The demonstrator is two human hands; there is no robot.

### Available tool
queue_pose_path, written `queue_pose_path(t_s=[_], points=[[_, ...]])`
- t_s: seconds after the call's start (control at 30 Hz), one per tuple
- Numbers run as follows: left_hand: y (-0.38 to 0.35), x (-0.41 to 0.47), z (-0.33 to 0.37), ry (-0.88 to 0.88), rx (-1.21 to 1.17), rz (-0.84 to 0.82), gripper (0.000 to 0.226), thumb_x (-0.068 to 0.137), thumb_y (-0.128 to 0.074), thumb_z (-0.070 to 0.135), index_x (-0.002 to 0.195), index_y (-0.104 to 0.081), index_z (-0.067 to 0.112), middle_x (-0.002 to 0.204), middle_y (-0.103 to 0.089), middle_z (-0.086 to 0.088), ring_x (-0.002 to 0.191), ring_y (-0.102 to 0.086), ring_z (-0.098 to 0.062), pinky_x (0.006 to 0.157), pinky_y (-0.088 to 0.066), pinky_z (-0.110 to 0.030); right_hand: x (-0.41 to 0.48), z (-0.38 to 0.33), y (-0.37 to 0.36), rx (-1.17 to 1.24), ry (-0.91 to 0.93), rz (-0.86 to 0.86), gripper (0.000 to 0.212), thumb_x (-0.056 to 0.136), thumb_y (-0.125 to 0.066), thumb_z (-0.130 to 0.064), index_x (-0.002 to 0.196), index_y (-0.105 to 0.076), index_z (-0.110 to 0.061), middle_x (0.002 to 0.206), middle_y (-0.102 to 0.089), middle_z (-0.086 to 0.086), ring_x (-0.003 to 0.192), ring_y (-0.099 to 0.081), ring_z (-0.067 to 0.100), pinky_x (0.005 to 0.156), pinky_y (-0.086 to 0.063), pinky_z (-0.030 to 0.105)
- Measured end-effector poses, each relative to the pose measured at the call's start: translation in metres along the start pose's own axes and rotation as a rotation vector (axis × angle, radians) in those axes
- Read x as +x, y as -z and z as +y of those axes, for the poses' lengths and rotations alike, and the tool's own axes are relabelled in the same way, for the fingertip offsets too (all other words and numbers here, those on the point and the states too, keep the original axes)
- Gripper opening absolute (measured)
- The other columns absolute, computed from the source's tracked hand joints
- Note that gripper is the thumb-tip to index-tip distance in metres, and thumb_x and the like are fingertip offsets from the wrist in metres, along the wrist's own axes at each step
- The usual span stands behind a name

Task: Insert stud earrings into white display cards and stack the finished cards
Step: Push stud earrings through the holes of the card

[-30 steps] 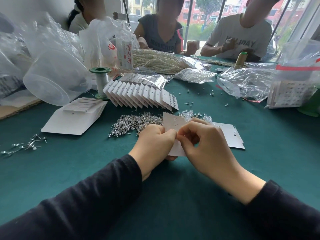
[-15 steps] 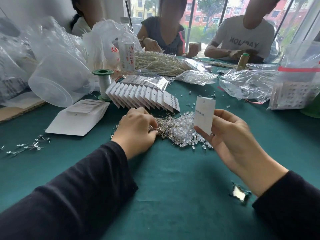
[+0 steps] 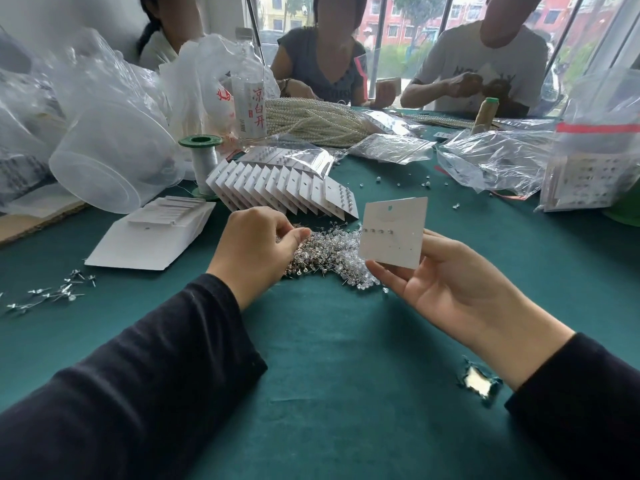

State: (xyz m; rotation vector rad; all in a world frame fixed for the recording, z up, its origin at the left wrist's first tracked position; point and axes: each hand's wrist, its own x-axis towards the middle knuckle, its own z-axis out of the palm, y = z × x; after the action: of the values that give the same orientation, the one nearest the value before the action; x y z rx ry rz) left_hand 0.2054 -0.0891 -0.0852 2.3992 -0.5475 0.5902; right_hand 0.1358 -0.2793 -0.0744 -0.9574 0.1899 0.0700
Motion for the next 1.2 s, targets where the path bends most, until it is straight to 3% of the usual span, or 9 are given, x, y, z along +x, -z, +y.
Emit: queue_pose_path(t_s=[0.2,0.3,0.37,0.47,0.63,0.7,0.83,1.0,1.2], points=[[0.001,0.001,0.003,0.004,-0.073,-0.038,0.043,0.094,-0.046,0.025,0.053,-0.037,0.017,0.047,-0.038,0.004,0.044,-0.034,-0.009,0.045,-0.03,-0.012,-0.003,0.001,-0.003,0.017,-0.049,-0.023,0.042,0.059,-0.062,-0.007,0.101,-0.064,-0.003,0.105,-0.067,0.017,0.101,-0.063,0.03,0.08,-0.055,0.041],[0.001,0.0,0.013,0.06,-0.282,-0.12,0.028,0.094,-0.047,0.024,0.066,-0.046,0.019,0.056,-0.045,0.006,0.046,-0.039,-0.003,0.046,-0.034,-0.008,-0.005,0.002,-0.004,0.042,-0.073,-0.062,0.033,0.058,-0.061,-0.006,0.09,-0.07,-0.003,0.103,-0.068,0.017,0.093,-0.066,0.029,0.08,-0.054,0.042],[0.001,-0.004,0.022,0.122,-0.574,-0.194,0.016,0.089,-0.056,0.02,0.073,-0.056,0.019,0.057,-0.054,0.008,0.047,-0.044,0.001,0.047,-0.038,-0.009,-0.006,0.003,-0.005,0.048,-0.085,-0.098,0.028,0.06,-0.06,-0.005,0.084,-0.073,-0.002,0.102,-0.068,0.017,0.092,-0.067,0.029,0.081,-0.054,0.042],[0.0,-0.012,0.036,0.2,-0.898,-0.167,0.011,0.079,-0.066,0.017,0.069,-0.064,0.016,0.054,-0.062,0.008,0.047,-0.05,-0.003,0.048,-0.043,-0.016,-0.008,0.006,-0.008,0.025,-0.093,-0.14,0.027,0.065,-0.058,-0.005,0.087,-0.073,-0.002,0.104,-0.068,0.017,0.096,-0.065,0.03,0.084,-0.053,0.042],[0.002,-0.022,0.053,0.094,-0.794,-0.066,0.017,0.073,-0.068,0.032,0.064,-0.062,0.018,0.054,-0.059,0.008,0.047,-0.048,-0.003,0.046,-0.041,-0.014,-0.011,0.008,-0.01,0.059,-0.115,-0.19,0.028,0.069,-0.057,-0.005,0.093,-0.07,-0.002,0.095,-0.069,0.015,0.086,-0.068,0.025,0.081,-0.055,0.041],[0.004,-0.024,0.056,0.095,-0.794,-0.041,0.015,0.073,-0.07,0.029,0.065,-0.062,0.019,0.054,-0.059,0.009,0.048,-0.048,-0.002,0.047,-0.041,-0.014,-0.012,0.01,-0.011,0.078,-0.132,-0.189,0.032,0.069,-0.057,-0.004,0.099,-0.066,0.0,0.096,-0.068,0.016,0.085,-0.068,0.026,0.08,-0.055,0.041],[0.003,-0.025,0.061,0.138,-0.957,-0.08,0.011,0.07,-0.073,0.013,0.064,-0.064,0.014,0.051,-0.061,0.01,0.048,-0.051,0.0,0.047,-0.042,-0.012,-0.013,0.011,-0.013,0.069,-0.14,-0.198,0.031,0.068,-0.057,-0.004,0.098,-0.066,0.001,0.097,-0.066,0.017,0.086,-0.067,0.026,0.083,-0.054,0.042],[0.004,-0.026,0.063,0.194,-1.111,-0.117,0.011,0.059,-0.072,0.017,0.062,-0.065,0.009,0.047,-0.061,0.008,0.041,-0.051,0.001,0.043,-0.04,-0.01,-0.014,0.009,-0.013,0.054,-0.139,-0.209,0.025,0.066,-0.058,-0.004,0.086,-0.072,0.0,0.09,-0.068,0.016,0.081,-0.068,0.025,0.083,-0.054,0.042],[0.002,-0.025,0.062,0.248,-1.113,-0.096,0.016,0.056,-0.072,0.02,0.063,-0.067,0.006,0.047,-0.062,0.007,0.039,-0.049,0.0,0.042,-0.039,-0.01,-0.014,0.01,-0.014,0.028,-0.133,-0.237,0.025,0.067,-0.058,-0.006,0.087,-0.073,-0.002,0.089,-0.069,0.014,0.081,-0.068,0.023,0.086,-0.053,0.041]])
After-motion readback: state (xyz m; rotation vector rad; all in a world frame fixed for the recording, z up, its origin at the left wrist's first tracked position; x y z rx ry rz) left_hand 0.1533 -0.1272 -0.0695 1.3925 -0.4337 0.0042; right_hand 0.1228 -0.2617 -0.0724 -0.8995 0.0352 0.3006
